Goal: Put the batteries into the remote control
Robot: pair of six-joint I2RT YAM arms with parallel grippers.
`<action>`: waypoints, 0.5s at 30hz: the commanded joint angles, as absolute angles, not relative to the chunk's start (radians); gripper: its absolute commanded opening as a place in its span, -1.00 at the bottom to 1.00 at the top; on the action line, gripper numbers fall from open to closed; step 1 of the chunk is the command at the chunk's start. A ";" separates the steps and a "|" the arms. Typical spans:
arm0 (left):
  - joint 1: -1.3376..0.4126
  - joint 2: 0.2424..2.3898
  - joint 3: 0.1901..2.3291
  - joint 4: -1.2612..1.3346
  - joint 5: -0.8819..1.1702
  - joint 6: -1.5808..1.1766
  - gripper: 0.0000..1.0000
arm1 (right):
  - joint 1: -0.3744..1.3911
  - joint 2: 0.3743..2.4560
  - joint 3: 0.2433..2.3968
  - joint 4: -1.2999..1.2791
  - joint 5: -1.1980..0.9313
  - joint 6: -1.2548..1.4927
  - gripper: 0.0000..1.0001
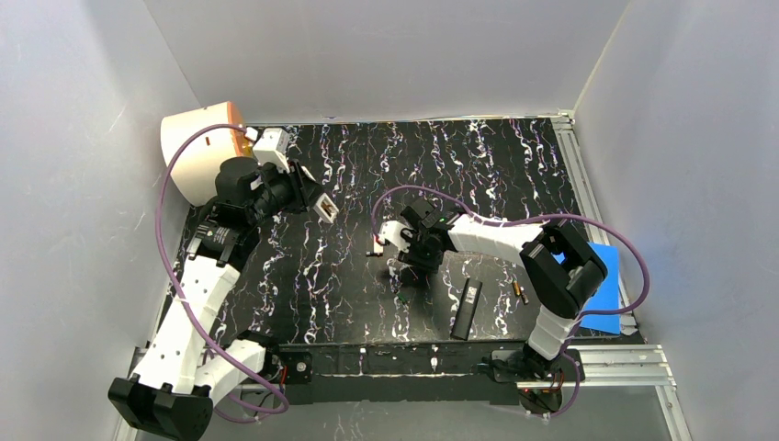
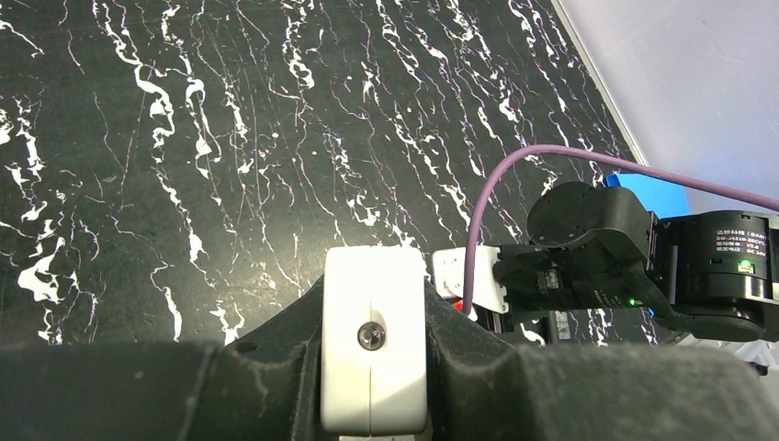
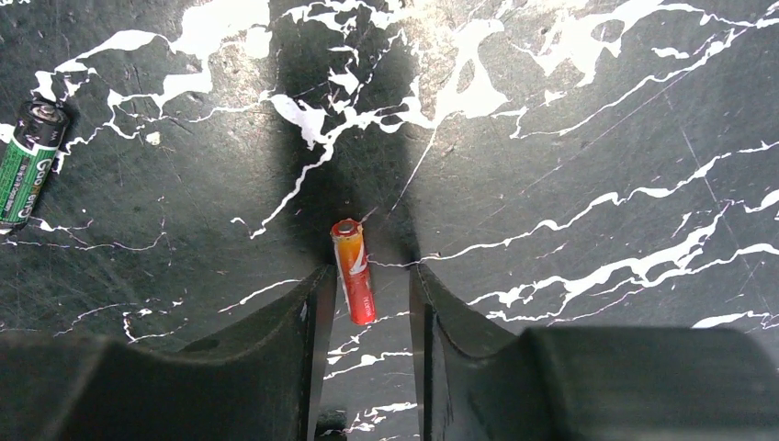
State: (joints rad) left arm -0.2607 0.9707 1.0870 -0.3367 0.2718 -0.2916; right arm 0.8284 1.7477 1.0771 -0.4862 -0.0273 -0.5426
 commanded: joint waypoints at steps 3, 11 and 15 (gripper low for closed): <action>-0.254 0.940 1.072 -0.306 0.272 -0.306 -1.00 | 0.830 1.792 1.049 -0.519 -0.048 -0.515 -0.32; -0.255 0.939 1.062 -0.304 0.285 -0.319 -1.00 | 0.827 1.765 1.042 -0.507 -0.052 -0.505 -0.75; -0.255 0.959 1.048 -0.304 0.335 -0.327 -1.00 | 0.806 1.710 1.061 -0.450 -0.024 -0.437 -0.83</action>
